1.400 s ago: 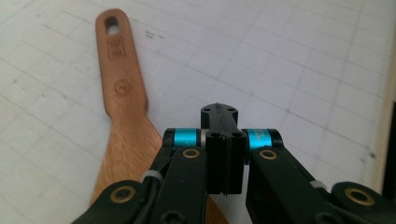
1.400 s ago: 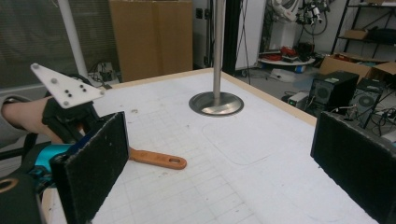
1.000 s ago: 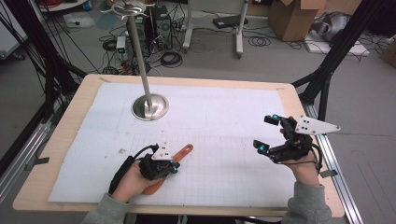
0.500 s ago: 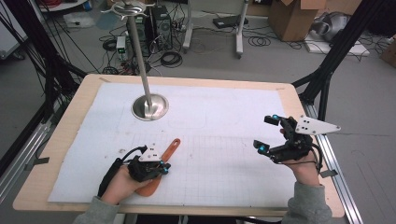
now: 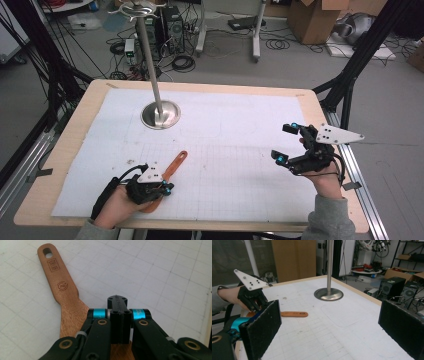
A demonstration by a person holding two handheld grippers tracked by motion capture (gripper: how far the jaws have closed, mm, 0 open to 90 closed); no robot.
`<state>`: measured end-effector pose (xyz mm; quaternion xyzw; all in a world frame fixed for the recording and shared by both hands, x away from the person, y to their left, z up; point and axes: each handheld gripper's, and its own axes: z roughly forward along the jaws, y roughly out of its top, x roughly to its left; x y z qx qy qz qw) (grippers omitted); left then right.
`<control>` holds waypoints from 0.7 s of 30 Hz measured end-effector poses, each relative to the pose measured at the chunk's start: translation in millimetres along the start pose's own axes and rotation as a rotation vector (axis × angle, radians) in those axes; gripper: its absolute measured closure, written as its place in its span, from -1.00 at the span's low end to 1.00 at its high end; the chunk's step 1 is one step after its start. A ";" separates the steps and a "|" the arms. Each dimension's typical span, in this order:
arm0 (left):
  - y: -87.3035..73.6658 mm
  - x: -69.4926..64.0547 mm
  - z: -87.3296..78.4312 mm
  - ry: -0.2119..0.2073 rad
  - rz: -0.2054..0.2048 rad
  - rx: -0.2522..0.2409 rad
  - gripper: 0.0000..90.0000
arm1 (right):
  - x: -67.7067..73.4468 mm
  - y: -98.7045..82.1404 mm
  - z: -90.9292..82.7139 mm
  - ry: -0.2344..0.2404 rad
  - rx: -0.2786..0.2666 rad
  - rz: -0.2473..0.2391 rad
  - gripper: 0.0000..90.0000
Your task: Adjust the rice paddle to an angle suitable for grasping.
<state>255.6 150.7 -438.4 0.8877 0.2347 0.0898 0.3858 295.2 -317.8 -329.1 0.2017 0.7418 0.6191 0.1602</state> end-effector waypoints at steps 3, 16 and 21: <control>-4.9 0.2 -5.1 -0.006 -0.002 -0.001 0.99 | 0.6 0.1 -1.0 -0.004 0.000 0.012 -0.92; -26.8 4.0 -28.3 0.011 -0.044 -0.004 0.99 | 0.7 0.1 0.8 0.003 0.002 0.001 -0.92; -32.7 7.2 -35.2 0.010 -0.051 0.000 0.99 | 0.2 0.1 1.2 -0.001 0.002 -0.004 -0.92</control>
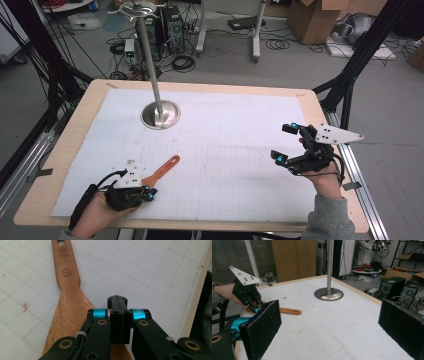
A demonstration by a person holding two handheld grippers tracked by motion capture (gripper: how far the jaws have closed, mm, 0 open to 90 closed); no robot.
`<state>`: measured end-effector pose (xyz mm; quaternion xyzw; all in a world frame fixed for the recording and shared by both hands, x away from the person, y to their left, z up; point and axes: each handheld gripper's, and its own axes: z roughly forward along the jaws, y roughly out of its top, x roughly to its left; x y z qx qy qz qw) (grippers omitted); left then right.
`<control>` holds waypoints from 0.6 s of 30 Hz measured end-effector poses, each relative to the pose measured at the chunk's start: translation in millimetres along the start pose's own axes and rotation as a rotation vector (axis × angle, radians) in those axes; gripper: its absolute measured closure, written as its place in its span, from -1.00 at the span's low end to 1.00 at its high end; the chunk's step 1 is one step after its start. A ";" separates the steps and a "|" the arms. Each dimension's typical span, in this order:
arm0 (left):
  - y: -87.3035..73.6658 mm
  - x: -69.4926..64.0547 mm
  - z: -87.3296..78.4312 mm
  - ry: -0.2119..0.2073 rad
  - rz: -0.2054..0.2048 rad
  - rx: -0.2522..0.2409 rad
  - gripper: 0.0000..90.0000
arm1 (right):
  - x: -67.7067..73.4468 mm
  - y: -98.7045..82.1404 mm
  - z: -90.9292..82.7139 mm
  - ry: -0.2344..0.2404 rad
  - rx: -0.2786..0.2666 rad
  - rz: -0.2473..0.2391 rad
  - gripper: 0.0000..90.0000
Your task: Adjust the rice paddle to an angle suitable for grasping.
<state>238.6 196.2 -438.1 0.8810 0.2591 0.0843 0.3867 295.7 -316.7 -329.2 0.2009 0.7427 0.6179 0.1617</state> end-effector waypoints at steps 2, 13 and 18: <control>-2.2 1.3 -2.4 0.007 -0.009 -0.002 0.99 | 0.8 0.2 -0.2 0.002 0.003 0.005 -0.92; 3.0 9.2 -11.2 0.016 -0.066 -0.068 0.99 | 1.4 0.2 -0.1 -0.003 0.002 0.006 -0.92; 8.8 16.0 -11.9 0.060 -0.095 -0.089 0.99 | 1.4 0.5 0.4 -0.002 -0.002 -0.002 -0.92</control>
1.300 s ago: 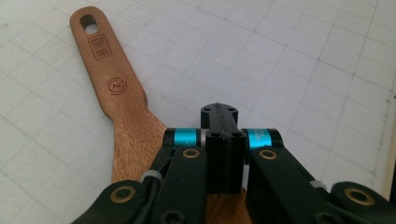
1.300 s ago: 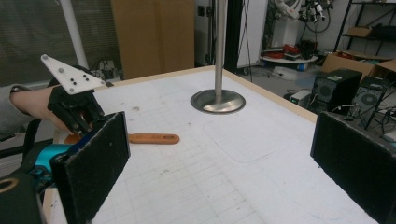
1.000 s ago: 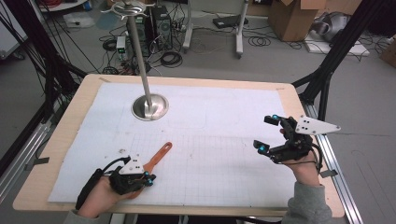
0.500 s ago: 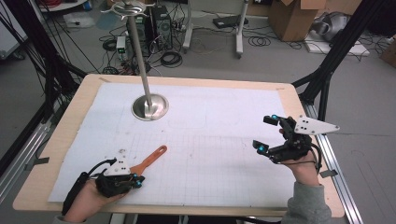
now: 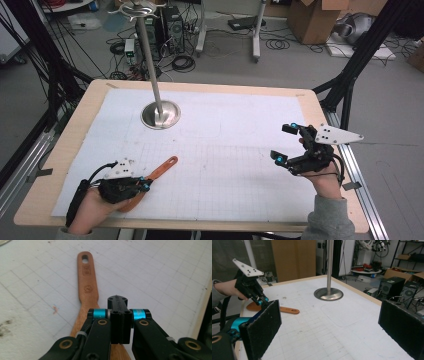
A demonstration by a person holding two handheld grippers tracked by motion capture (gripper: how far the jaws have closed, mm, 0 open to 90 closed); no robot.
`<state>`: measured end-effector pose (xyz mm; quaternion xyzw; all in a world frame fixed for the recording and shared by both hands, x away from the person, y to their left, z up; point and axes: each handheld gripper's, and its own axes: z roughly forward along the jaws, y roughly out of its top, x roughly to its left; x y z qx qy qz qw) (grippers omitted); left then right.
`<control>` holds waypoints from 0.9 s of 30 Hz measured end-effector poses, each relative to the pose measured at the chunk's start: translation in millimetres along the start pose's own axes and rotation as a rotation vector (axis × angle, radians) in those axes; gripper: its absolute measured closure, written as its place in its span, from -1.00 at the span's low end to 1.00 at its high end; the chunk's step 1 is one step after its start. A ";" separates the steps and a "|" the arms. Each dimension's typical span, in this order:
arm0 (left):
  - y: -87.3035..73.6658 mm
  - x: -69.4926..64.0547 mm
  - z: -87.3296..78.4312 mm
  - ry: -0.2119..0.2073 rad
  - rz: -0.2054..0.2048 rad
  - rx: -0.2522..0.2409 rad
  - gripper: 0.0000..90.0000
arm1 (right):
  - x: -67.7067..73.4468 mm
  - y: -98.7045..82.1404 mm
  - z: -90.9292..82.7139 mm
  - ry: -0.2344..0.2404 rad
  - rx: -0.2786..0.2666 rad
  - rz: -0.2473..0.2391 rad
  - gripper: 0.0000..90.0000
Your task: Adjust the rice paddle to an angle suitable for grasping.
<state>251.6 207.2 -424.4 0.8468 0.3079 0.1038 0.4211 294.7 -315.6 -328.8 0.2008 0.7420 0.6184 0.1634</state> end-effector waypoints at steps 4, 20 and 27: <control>7.7 6.0 4.3 0.034 -0.005 0.000 0.98 | 0.2 -0.4 0.3 0.000 0.010 0.005 -0.92; 40.7 15.3 18.8 0.081 0.005 0.023 0.42 | -0.6 -0.9 0.0 -0.006 0.015 0.003 -0.92; 39.3 18.2 19.4 0.060 -0.031 0.018 0.15 | -1.1 -0.8 -1.7 -0.003 0.009 0.012 -0.92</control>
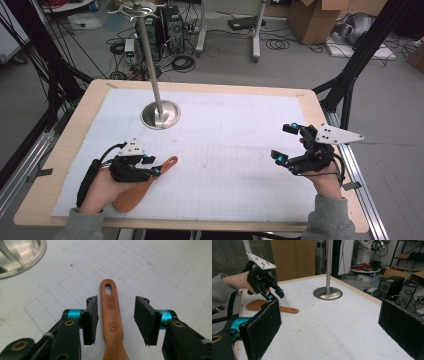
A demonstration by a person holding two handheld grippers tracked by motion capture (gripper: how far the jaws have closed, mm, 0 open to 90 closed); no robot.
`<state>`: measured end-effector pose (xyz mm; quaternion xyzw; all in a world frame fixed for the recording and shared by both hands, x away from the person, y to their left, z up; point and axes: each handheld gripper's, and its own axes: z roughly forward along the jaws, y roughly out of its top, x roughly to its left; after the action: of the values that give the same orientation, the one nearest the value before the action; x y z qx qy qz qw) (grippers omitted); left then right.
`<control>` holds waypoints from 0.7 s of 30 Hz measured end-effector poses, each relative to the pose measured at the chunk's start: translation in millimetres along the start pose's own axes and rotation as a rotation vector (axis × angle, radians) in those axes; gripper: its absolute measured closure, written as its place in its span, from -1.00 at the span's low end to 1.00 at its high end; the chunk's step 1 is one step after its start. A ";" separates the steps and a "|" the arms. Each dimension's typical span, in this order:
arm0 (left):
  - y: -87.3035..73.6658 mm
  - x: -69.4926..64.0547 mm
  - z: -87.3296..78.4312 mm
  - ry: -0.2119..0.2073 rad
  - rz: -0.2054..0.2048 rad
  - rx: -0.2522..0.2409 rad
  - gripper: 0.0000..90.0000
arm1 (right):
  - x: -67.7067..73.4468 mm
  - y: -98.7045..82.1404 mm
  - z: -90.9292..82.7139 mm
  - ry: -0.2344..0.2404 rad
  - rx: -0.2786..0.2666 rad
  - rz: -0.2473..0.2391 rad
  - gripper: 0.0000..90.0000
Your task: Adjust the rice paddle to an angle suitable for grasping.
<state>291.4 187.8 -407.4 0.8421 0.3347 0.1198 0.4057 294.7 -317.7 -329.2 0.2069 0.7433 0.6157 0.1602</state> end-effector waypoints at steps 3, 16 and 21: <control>-3.0 0.2 1.1 -0.005 0.017 0.001 0.02 | -1.6 -0.4 1.1 -0.002 0.000 -0.006 -0.92; -0.3 -2.8 6.9 0.000 0.033 0.005 -0.71 | 0.3 -0.6 -0.9 0.000 0.009 -0.002 -0.92; -2.0 -1.4 9.7 0.000 0.039 0.039 -0.61 | 0.6 -1.3 1.5 0.005 0.020 -0.008 -0.92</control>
<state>294.1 181.9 -415.1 0.8561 0.3206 0.1214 0.3868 294.8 -316.3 -330.8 0.2039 0.7506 0.6081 0.1588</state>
